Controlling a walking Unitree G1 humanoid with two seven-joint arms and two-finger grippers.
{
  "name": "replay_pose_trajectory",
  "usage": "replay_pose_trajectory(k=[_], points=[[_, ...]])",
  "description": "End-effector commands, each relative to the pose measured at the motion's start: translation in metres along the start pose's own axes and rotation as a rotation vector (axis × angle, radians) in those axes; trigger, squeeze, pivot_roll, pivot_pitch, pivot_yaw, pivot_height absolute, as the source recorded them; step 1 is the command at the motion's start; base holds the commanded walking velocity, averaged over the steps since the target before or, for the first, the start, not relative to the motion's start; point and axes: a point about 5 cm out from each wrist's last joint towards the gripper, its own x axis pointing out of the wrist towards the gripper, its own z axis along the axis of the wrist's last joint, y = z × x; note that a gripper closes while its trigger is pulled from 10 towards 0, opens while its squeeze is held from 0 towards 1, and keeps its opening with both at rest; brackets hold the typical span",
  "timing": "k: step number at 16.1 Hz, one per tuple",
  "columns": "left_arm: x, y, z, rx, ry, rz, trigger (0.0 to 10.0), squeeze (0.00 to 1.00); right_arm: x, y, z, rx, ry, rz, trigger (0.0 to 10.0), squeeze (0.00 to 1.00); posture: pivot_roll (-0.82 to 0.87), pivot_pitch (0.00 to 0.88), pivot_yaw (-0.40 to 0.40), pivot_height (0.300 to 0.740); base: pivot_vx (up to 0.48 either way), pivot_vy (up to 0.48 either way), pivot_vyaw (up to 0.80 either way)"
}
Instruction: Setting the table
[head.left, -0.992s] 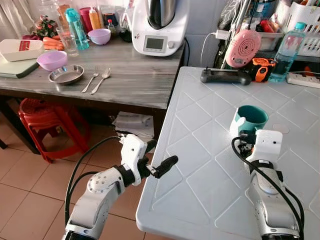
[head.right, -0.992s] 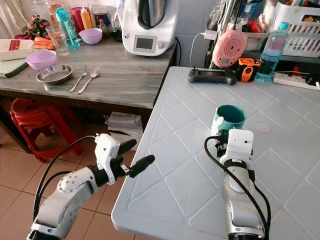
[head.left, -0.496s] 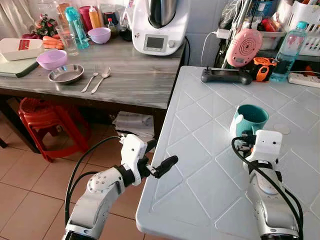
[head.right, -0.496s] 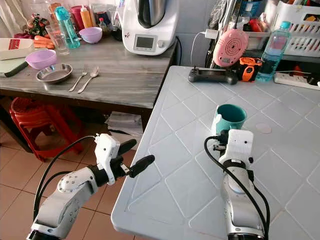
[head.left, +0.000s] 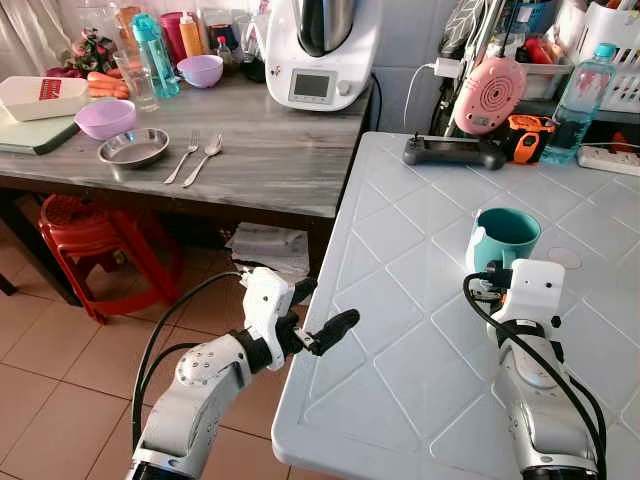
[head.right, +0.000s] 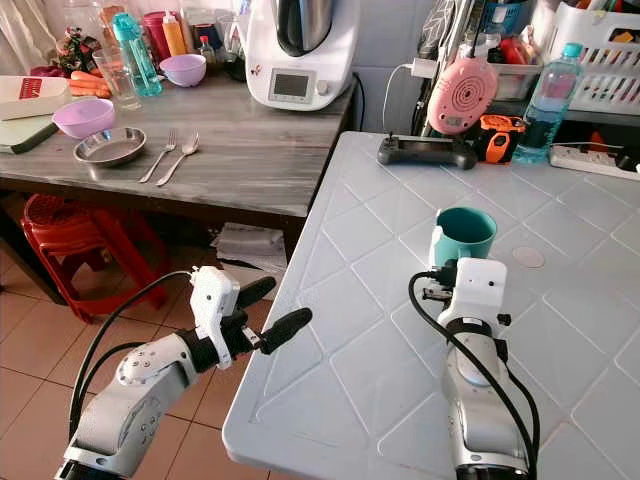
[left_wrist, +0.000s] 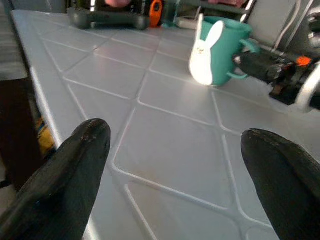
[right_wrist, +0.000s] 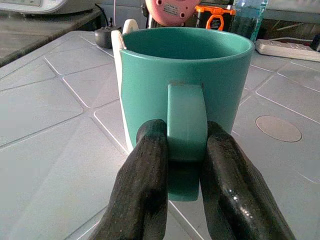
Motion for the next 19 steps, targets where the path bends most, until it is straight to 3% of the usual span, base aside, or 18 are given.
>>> replay_pose_trajectory(k=[1, 5, 7, 8, 9, 12, 19], points=[[-0.001, -0.001, 0.006, -0.007, -0.024, -0.024, 10.0, 0.00, 0.001, 0.000, -0.001, 0.005, 0.003, 0.000, 0.0, 0.00, -0.02, 0.008, 0.046, 0.740, 0.000, 0.000, 0.00], [-0.002, -0.002, 0.007, -0.016, -0.033, -0.023, 10.0, 0.00, 0.000, 0.000, -0.001, 0.005, 0.001, 0.001, 0.0, 0.00, -0.02, 0.010, 0.045, 0.740, 0.000, 0.000, 0.00], [0.000, 0.013, 0.004, -0.005, 0.003, 0.132, 10.0, 0.00, -0.001, 0.003, 0.008, -0.003, -0.032, 0.010, 0.0, 0.00, -0.02, 0.010, 0.046, 0.740, 0.000, 0.000, 0.00], [0.000, 0.023, 0.005, 0.024, 0.008, 0.228, 10.0, 0.00, -0.002, 0.005, 0.013, 0.016, -0.047, 0.017, 1.1, 0.00, -0.02, 0.010, 0.046, 0.740, 0.000, 0.000, 0.00], [0.000, 0.033, 0.006, 0.028, 0.022, 0.317, 10.0, 0.00, -0.003, 0.008, 0.019, 0.015, -0.063, 0.025, 10.0, 0.00, -0.02, 0.010, 0.046, 0.740, 0.000, 0.000, 0.00], [-0.003, 0.047, 0.013, 0.006, -0.017, 0.376, 10.0, 0.00, -0.009, 0.016, 0.029, 0.056, -0.091, 0.052, 10.0, 0.00, -0.03, 0.008, 0.042, 0.740, 0.000, 0.000, 0.00], [0.002, 0.047, 0.013, 0.015, -0.035, 0.366, 10.0, 0.00, -0.010, 0.015, 0.027, 0.044, -0.064, 0.056, 10.0, 0.00, -0.03, 0.003, 0.042, 0.740, 0.000, 0.000, -0.57]])
